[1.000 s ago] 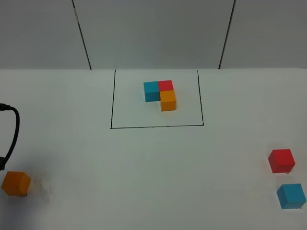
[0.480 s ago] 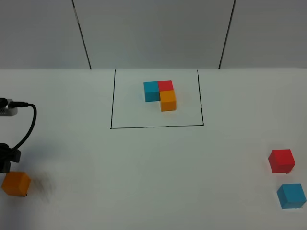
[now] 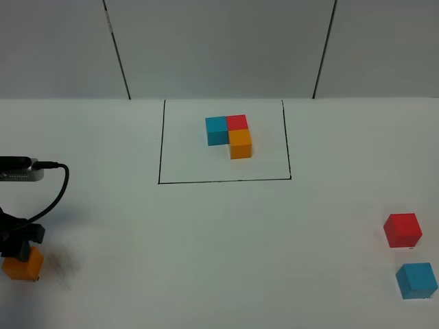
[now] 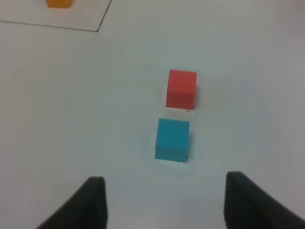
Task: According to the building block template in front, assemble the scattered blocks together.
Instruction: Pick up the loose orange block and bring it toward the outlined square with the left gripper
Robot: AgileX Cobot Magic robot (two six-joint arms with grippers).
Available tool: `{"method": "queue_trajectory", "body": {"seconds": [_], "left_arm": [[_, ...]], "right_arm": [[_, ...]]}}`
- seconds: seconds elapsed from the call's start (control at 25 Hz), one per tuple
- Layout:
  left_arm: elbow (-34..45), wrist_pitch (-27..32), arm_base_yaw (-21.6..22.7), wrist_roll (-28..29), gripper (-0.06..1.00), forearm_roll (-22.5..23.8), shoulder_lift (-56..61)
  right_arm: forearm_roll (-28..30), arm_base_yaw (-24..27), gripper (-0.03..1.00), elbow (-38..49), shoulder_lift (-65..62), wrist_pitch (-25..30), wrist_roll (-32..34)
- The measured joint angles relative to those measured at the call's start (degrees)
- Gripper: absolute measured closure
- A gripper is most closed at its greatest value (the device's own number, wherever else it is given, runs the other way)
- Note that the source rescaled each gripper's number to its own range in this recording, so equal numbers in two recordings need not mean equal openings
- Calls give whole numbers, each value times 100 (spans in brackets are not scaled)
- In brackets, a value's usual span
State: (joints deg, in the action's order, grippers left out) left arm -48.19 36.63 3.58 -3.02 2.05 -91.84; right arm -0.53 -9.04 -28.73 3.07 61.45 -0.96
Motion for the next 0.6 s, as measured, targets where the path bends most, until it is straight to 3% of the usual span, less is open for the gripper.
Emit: {"method": "queue_trajectory", "body": {"seconds": [0.6], "left_arm": [[0, -293, 4, -57, 62, -99, -243]], "right_arm": [[0, 0, 80, 0, 0, 0, 0]]}}
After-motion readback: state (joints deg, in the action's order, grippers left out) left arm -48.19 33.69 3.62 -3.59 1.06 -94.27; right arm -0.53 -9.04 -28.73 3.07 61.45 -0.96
